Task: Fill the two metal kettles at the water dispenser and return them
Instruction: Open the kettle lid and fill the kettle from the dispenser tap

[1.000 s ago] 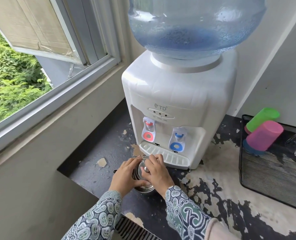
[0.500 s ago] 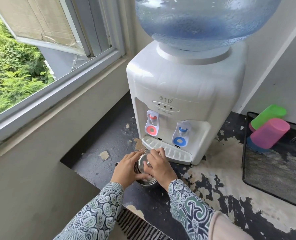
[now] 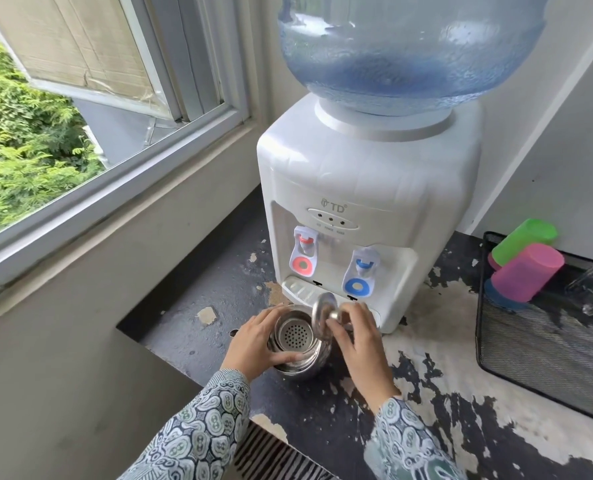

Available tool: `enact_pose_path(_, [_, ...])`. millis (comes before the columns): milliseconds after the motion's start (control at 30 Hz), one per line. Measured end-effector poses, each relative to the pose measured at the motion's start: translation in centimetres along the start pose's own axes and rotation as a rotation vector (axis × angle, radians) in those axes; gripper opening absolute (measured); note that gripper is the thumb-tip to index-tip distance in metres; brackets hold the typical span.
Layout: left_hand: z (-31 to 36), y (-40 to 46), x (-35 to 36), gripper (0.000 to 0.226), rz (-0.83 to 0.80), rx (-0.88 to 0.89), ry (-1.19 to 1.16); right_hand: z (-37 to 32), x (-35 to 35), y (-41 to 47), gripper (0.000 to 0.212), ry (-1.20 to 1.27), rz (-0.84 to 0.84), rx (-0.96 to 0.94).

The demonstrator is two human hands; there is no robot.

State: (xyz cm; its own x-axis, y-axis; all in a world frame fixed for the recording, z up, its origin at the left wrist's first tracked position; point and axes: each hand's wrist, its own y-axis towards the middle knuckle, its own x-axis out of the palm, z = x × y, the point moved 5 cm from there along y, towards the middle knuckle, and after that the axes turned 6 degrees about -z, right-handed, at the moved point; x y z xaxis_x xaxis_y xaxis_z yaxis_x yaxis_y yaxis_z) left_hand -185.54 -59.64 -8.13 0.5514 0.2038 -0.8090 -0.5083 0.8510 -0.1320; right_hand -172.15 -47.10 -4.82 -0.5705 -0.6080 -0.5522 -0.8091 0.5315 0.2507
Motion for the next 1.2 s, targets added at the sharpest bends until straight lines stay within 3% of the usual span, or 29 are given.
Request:
enact_pose_path(67, [-0.1,0.0,0.1,0.101,0.006,-0.001,-0.005,1.4,-1.3,-1.7,0.018,-0.034,0.002,0.086])
enact_pose_path(300, [-0.4,0.1,0.3,0.1,0.008,0.014,0.003,5.6,-2.5,-5.6,0.014,-0.261,-0.14,0.319])
enact_pose_path(467, [-0.5,0.0,0.4,0.095,0.006,0.013,0.002,6.6,-1.6,-6.2,0.024,-0.339,-0.314,0.417])
enact_pose_path(567, [-0.5,0.0,0.5,0.093,0.009,0.025,0.009,6.7,-1.4,-5.9,0.032,-0.327,-0.273,0.441])
enact_pose_path(667, [-0.6,0.0,0.6,0.093,0.015,0.054,0.025,5.3,-1.0,-5.1,0.027,-0.197,-0.158,0.406])
enact_pose_path(800, [-0.8,-0.3,0.6,0.095,0.015,0.112,0.037,4.2,1.8,-3.9,0.032,-0.079,-0.296,0.412])
enact_pose_path(933, [-0.7,-0.7,0.2,0.119,-0.06,0.175,0.073,3.7,4.1,-3.9,0.046,0.15,-0.354,0.544])
enact_pose_path(1100, [-3.1,-1.2,0.4,0.127,-0.072,0.166,0.435,3.4,4.9,-4.0,0.043,0.318,-0.308,0.65])
enact_pose_path(1200, [-3.5,-1.4,0.3,0.132,-0.095,0.164,0.357,2.8,5.3,-4.0,0.037,0.375,-0.208,0.662])
